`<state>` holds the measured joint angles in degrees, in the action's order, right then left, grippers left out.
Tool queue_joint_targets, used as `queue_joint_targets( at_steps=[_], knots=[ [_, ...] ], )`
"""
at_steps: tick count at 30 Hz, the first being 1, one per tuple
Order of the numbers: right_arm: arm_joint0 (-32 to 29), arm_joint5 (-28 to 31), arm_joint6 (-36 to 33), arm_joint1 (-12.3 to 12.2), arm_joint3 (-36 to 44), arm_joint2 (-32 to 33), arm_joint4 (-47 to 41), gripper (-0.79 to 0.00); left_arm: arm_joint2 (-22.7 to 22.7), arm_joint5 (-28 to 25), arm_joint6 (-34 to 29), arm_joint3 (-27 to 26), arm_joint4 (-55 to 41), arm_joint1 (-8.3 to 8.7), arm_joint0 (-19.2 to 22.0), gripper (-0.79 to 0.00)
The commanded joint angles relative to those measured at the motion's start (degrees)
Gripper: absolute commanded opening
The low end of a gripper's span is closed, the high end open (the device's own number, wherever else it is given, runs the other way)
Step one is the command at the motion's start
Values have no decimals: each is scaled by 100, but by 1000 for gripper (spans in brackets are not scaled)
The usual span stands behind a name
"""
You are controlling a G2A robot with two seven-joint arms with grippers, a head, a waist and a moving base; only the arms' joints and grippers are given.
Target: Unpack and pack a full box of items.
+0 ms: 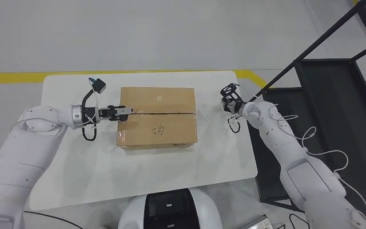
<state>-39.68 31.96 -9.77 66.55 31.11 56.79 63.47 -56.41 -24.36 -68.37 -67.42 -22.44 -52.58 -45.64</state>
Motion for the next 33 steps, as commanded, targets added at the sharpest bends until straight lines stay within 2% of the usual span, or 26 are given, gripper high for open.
queue_joint_targets(
  at_steps=[1,6,8,10,13,14,18,20,22,26,33],
  knots=[
    [18,222,-130,-92,65,233,-249,-785,0,0,0,0,0,0,0,0],
    [-104,911,-992,-408,403,1005,-1202,-785,0,0,0,0,0,0,0,0],
    [-193,1108,-1606,-539,592,1311,-1613,-785,0,0,0,0,0,0,0,0],
    [-351,1297,-2213,-644,836,1626,-2282,-785,0,0,0,0,0,0,0,0],
    [-698,1432,-3216,-761,1338,2098,-3853,-785,0,0,0,0,0,0,0,0],
    [-880,1359,-3772,-806,1651,2291,-4741,-785,0,0,0,0,0,0,0,0],
    [-1417,731,-5344,-978,2707,2842,-6767,-785,0,0,0,0,0,0,0,0],
    [-1709,404,-5842,-1058,3201,3150,-7585,-785,0,0,0,0,0,0,0,0],
    [-1967,74,-6181,-1101,3655,3317,-8286,-785,0,0,0,0,0,0,0,0],
    [-2290,-358,-6614,-1158,4302,3434,-9061,-785,0,0,0,0,0,0,0,0],
    [-2320,-738,-6993,-1108,4768,3083,-10323,-785,0,0,0,0,0,0,0,0]
  ],
)
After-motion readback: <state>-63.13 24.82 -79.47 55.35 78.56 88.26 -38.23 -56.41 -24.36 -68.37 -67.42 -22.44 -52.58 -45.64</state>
